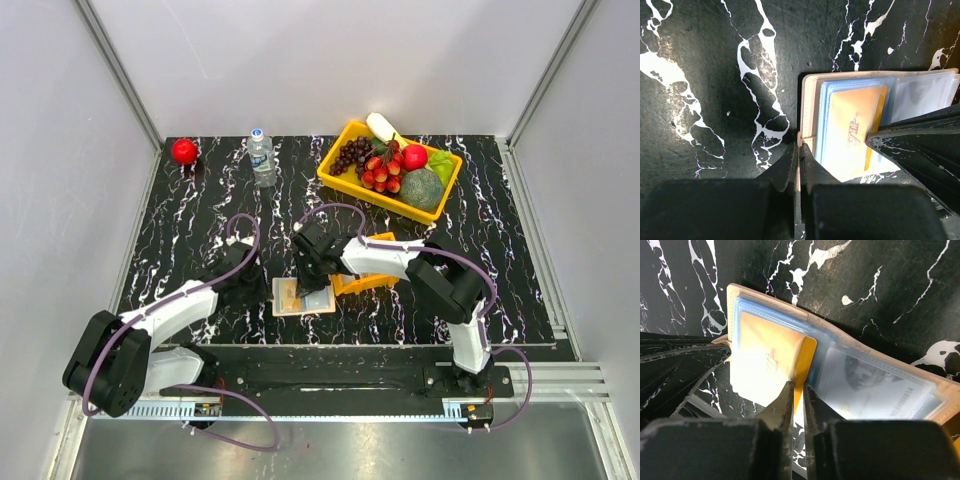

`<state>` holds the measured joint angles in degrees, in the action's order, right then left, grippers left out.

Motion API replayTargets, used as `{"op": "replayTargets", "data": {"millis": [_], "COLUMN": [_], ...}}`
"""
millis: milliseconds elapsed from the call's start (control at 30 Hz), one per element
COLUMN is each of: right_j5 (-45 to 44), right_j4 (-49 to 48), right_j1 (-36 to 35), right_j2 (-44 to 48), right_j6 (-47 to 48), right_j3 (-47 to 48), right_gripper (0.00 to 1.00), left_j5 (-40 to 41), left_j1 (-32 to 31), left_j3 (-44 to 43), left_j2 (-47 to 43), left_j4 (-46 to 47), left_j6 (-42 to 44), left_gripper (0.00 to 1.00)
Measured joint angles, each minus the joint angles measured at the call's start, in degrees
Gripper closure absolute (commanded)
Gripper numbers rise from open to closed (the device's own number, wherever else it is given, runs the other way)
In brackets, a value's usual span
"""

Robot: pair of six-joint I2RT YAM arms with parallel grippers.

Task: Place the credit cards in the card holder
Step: Insert the credit card into the card holder.

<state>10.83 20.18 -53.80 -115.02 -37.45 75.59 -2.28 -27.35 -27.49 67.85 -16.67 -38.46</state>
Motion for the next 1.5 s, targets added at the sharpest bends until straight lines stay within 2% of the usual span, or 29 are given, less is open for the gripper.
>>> {"op": "replayTargets", "data": {"millis": [100, 167, 233, 433, 567, 933, 1233, 1333, 1500], "right_j5": [-1.25, -1.9, -2.38, -4.39, -4.81, 1.25, 5.16, 7.3, 8.37], "right_j4": [0.57, 0.74, 0.76, 1.68, 1.88, -2.97, -7.58, -9.73, -11.56], "right_j1": [-0.22, -0.44, -0.66, -1.03, -1.05, -0.76, 2.29, 3.02, 3.37], "right_j2": [0.04, 0.15, 0.31, 1.01, 2.1, 2.95, 2.6, 2.6, 2.6], "right_j6": [0.17, 0.74, 1.79, 4.11, 4.31, -0.59, -5.14, -6.1, -6.43], "right_j3": [0.13, 0.15, 0.15, 0.15, 0.02, -1.49, -6.38, -7.54, -8.7], "right_gripper": [0.9, 0.96, 0.97, 0.71, 0.67, 0.68, 0.67, 0.71, 0.83], "left_j5": [-0.02, 0.0, 0.0, -0.02, -0.02, -0.02, -0.02, -0.15, -0.17], "left_j1": [0.0, 0.0, 0.0, -0.02, -0.07, -0.07, -0.07, -0.07, -0.07], "left_j3": [0.0, 0.02, 0.02, 0.02, 0.02, 0.96, 1.2, 1.36, 1.4], "left_j2": [0.0, 0.0, 0.0, 0.0, 0.0, -0.68, -0.68, -0.68, -0.66], "left_j4": [0.02, 0.02, 0.02, 0.07, 0.07, 0.83, 1.27, 1.51, 1.6], "left_j6": [0.0, -0.02, -0.02, -0.04, -0.04, -0.13, -0.13, -0.15, -0.15], "left_gripper": [1.0, 1.0, 1.0, 1.0, 1.0, 1.0, 1.0, 1.0, 1.0]}}
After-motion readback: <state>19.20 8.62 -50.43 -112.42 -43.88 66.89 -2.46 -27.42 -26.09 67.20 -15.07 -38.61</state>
